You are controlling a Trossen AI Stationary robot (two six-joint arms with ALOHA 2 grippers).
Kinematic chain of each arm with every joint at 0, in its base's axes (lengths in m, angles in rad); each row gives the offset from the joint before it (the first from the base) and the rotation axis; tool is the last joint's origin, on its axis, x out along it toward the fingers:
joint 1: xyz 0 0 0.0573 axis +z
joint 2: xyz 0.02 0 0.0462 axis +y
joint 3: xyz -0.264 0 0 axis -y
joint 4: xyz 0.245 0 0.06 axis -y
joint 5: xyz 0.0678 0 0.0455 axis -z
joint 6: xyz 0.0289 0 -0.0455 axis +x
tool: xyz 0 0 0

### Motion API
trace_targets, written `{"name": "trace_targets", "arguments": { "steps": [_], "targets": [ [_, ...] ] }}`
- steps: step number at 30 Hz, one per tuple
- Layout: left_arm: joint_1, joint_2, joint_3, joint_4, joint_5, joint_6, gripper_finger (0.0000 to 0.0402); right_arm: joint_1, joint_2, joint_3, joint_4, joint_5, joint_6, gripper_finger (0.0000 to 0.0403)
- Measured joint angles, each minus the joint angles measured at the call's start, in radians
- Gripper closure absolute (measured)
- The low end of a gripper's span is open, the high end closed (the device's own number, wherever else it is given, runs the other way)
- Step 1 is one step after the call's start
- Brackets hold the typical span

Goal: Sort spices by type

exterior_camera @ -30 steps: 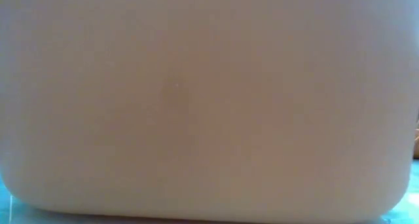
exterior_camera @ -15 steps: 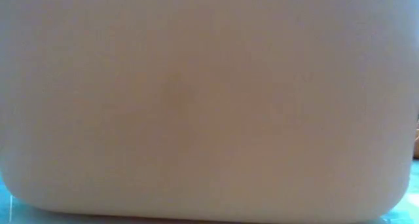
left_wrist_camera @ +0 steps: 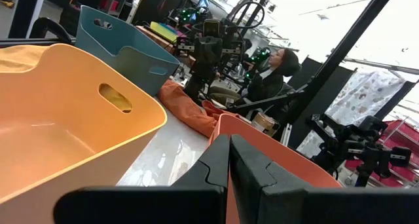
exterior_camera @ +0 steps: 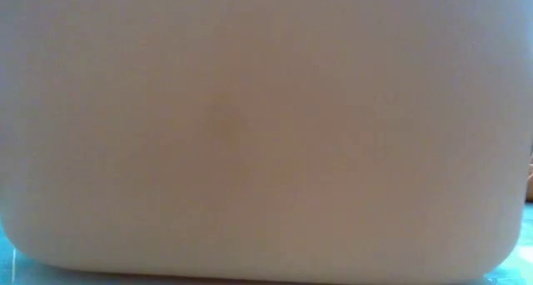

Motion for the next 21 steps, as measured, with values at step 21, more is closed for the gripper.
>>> {"name": "trace_targets", "arguments": {
  "steps": [21],
  "targets": [
    [0.0,0.0,0.0,0.0,0.0,0.0,0.0401,0.0,0.0,0.0,0.01,0.004,0.022,0.0402]
  ]
}}
